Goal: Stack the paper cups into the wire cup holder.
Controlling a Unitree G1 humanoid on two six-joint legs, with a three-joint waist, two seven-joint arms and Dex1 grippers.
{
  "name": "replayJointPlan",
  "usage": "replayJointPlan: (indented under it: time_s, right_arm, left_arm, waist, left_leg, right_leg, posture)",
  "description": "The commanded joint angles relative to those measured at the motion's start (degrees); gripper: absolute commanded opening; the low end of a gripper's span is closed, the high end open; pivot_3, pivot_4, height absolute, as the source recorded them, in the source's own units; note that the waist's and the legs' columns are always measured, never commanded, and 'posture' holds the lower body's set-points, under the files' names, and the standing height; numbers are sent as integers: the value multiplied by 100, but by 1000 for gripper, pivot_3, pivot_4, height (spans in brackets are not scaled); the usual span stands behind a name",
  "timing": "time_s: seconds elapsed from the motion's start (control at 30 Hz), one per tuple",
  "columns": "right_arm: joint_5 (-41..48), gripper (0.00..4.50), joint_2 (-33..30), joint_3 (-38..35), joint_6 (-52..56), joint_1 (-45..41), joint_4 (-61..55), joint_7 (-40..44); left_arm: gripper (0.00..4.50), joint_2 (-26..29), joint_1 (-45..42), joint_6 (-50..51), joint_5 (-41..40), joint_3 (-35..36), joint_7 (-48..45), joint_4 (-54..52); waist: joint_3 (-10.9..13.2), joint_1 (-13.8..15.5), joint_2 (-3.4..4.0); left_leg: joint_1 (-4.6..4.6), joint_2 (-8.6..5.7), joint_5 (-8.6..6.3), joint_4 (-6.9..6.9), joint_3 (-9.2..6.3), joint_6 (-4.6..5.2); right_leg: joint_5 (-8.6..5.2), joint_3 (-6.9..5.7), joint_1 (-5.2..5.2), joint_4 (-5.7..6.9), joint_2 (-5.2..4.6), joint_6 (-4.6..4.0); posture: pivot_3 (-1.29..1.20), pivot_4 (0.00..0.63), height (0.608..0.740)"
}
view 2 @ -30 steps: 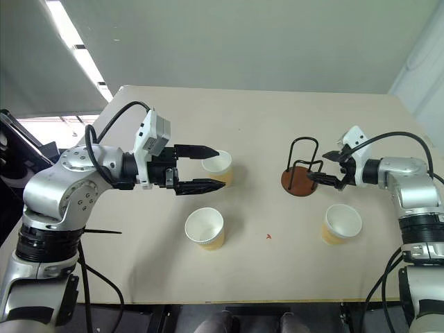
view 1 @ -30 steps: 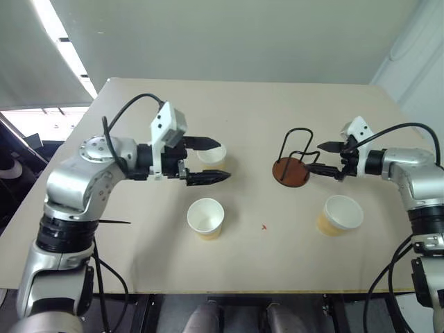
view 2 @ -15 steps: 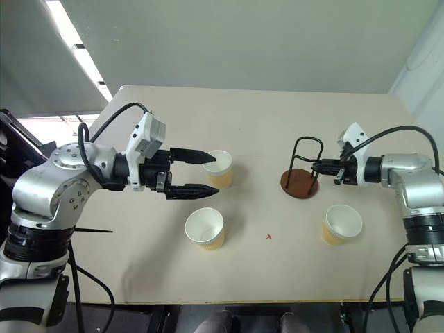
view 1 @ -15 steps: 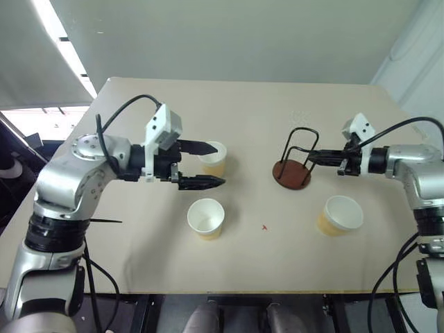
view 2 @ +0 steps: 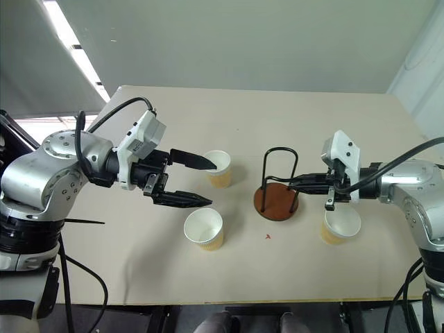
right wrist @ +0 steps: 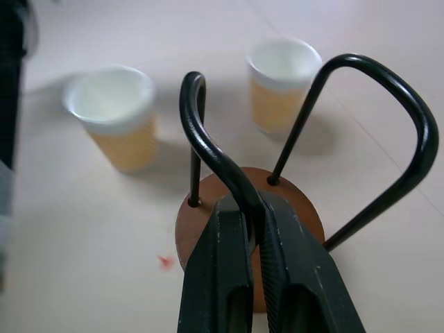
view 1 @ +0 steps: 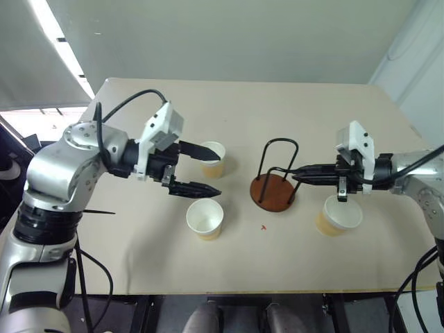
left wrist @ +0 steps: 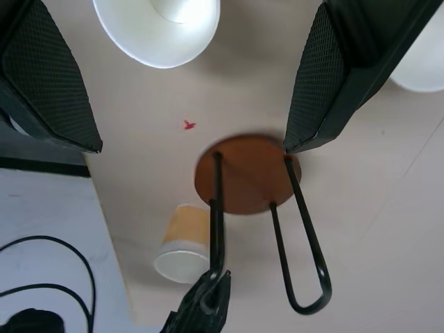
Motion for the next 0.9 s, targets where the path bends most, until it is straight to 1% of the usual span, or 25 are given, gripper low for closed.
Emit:
replayJointPlan:
  time_s: [0.03, 0.17, 0.3, 0.67, 0.73, 0.77, 0.9]
  right_arm:
    - [282, 39, -58, -160, 140, 77, -595, -243]
    - [228, 39, -169, -21, 18, 321, -813, -304]
    - [111, 39, -146, 190, -144, 488, -862, -409]
    - [-271, 39, -176, 698, -579, 540, -708, -388]
    - [-378, 570, -214, 807, -675, 575, -672, -348]
    - [-417, 740, -221, 846, -718, 596, -656, -336]
    - [-501, 2099, -231, 917, -825, 663, -625, -316]
  left_arm:
    - [4500, 48, -197, -22, -88, -32, -199, -185]
    - [4500, 9, -231, 34, -125, -88, -261, -249]
    - [4500, 20, -158, 72, -149, -141, -314, -401]
    - [4500, 34, -116, 221, -279, -68, -177, -517]
    - [4500, 45, -104, 237, -293, -60, -148, -535]
    - [4500, 53, -97, 241, -297, -55, -140, -542]
    - [4500, 67, -79, 264, -317, -48, -113, -570]
  waist:
    - [0, 1, 0]
    - [0, 2, -1]
    - [0, -19, 0]
    - [0, -31, -1]
    - [0, -31, -1]
    - [0, -31, -1]
    - [0, -31, -1]
  left_leg:
    - [0, 0, 0, 0, -1, 0]
    - [-2, 0, 0, 1, -6, 1]
    - [-1, 0, 0, 0, -8, 1]
    - [-1, 1, 0, 0, -8, 4]
    - [-1, 1, 0, 0, -8, 5]
    - [-1, 1, 0, 0, -9, 5]
    - [-1, 1, 0, 0, -9, 5]
  right_leg:
    - [0, 0, 0, -2, 0, 0]
    - [0, -2, 2, -8, 0, 1]
    - [1, -2, 4, -10, 0, 1]
    - [1, -3, 4, -10, 0, 2]
    - [1, -3, 4, -10, 0, 2]
    - [1, -3, 4, -10, 0, 2]
    - [1, -3, 5, -11, 0, 2]
  posture:
    - [0, 150, 740]
    - [0, 150, 740]
    - [0, 150, 740]
    - [0, 150, 740]
    - [0, 150, 740]
    - [0, 150, 740]
    - [0, 150, 740]
